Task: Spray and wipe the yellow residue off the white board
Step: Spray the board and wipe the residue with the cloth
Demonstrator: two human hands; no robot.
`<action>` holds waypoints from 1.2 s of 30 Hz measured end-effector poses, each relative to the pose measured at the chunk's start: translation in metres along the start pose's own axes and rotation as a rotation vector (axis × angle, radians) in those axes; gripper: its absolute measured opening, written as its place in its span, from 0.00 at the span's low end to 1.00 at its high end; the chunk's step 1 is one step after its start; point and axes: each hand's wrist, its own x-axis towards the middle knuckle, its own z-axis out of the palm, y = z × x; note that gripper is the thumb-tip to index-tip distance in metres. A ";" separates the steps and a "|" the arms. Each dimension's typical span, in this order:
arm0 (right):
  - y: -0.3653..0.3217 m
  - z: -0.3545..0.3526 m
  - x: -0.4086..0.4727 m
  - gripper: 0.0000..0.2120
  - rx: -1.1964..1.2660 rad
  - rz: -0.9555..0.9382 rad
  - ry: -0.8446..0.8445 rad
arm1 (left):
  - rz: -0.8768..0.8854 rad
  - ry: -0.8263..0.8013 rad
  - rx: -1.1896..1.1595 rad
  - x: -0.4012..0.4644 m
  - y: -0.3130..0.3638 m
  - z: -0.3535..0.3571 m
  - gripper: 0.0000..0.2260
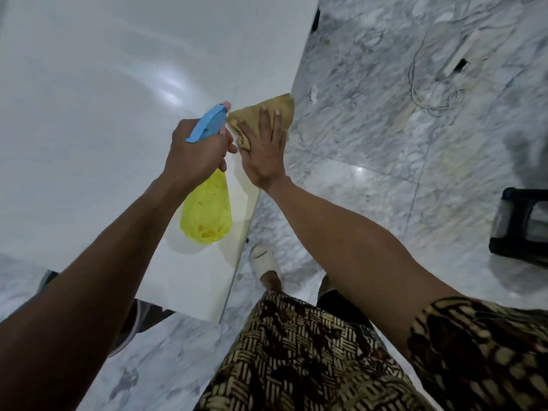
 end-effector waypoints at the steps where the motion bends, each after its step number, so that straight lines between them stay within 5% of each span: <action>1: -0.007 0.006 -0.018 0.24 0.003 0.000 0.012 | 0.016 -0.015 0.006 -0.011 -0.009 -0.007 0.23; 22: -0.094 0.076 -0.259 0.24 0.024 -0.027 -0.006 | -0.049 0.064 0.002 -0.219 -0.137 -0.029 0.20; 36: -0.117 0.082 -0.328 0.24 0.103 -0.017 -0.041 | -0.070 0.069 -0.019 -0.294 -0.176 -0.059 0.21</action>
